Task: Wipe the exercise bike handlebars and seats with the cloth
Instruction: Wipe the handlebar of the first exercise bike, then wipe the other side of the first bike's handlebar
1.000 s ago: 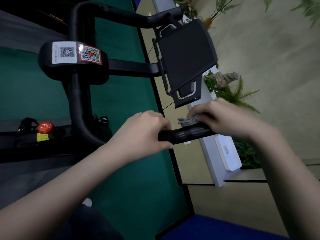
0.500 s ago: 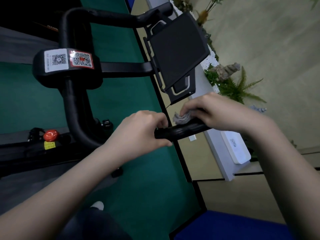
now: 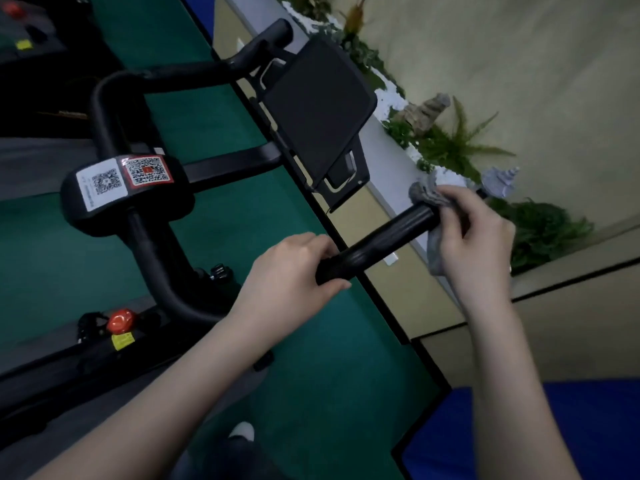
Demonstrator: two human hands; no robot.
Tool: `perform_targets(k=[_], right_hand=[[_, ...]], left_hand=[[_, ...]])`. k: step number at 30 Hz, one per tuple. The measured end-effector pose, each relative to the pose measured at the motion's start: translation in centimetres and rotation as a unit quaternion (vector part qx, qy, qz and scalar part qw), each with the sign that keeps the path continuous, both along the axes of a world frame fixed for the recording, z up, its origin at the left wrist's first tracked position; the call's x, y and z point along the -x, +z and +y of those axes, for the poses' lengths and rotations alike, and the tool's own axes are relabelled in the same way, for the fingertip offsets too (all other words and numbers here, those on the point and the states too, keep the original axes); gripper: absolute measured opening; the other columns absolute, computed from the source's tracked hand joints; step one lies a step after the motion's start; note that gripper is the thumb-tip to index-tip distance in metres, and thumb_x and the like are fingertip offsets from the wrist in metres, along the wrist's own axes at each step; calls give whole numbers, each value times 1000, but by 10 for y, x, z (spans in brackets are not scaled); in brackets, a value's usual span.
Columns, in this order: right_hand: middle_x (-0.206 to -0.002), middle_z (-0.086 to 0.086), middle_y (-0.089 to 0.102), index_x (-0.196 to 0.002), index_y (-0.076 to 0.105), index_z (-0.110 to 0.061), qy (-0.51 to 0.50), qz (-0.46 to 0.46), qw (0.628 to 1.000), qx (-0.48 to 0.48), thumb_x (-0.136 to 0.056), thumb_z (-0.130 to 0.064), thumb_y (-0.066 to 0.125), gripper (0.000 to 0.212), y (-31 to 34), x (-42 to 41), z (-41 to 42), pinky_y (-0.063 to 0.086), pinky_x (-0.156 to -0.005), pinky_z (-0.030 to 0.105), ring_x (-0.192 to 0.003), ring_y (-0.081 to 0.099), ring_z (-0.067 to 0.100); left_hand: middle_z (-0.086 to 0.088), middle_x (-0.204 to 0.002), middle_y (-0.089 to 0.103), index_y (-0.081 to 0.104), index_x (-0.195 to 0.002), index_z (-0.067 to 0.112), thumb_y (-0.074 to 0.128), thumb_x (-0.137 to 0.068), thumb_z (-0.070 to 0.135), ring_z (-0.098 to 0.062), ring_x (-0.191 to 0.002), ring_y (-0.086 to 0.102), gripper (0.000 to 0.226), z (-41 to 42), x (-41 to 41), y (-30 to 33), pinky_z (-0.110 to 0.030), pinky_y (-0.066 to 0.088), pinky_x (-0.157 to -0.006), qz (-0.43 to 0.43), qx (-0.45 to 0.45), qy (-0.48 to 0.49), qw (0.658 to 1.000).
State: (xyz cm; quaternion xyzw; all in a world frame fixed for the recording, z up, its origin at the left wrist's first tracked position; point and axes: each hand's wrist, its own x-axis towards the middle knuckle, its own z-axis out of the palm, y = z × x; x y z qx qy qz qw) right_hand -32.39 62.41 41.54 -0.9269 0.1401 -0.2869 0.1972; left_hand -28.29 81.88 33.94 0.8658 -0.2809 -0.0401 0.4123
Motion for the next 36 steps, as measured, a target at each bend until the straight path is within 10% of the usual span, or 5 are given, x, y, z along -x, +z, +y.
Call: perform_targets(k=[5,12,20,36], right_hand=[[-102,-8,61,-117,65,-6,-117,-59,983,-130,-95,-3,51,26,-19,23,21,33,-75,-7,-94,51,-6],[-109,-1,67,-114,64,-17,-238,-67,933,-262,-95,-15,57,21,-54,83,45,52,-95,42,-106,63,16],[-101,4,72,-110,67,-10,-282,-105,866,-400,-94,-19,61,20,-79,139,60,57,-85,43,-95,69,18],[-88,6,73,-93,70,-18,-273,-117,860,-415,-93,-19,62,8,-94,299,-65,57,-77,48,-85,69,27]], left_hand=[[7,-94,59,60,-100,20,69,-78,47,-16,-89,56,36,1,0,-1,-39,50,-74,-4,7,-12,1000],[-4,-106,57,61,-113,11,66,-83,42,-26,-97,53,43,2,0,1,-41,48,-78,-101,26,-70,992],[-3,-99,63,59,-117,11,51,-88,35,-25,-95,56,39,-9,24,0,-35,39,-84,-217,-14,-212,953],[-6,-134,56,53,-131,10,58,-90,41,-27,-123,51,52,-136,146,-61,-40,36,-102,-145,-188,-285,928]])
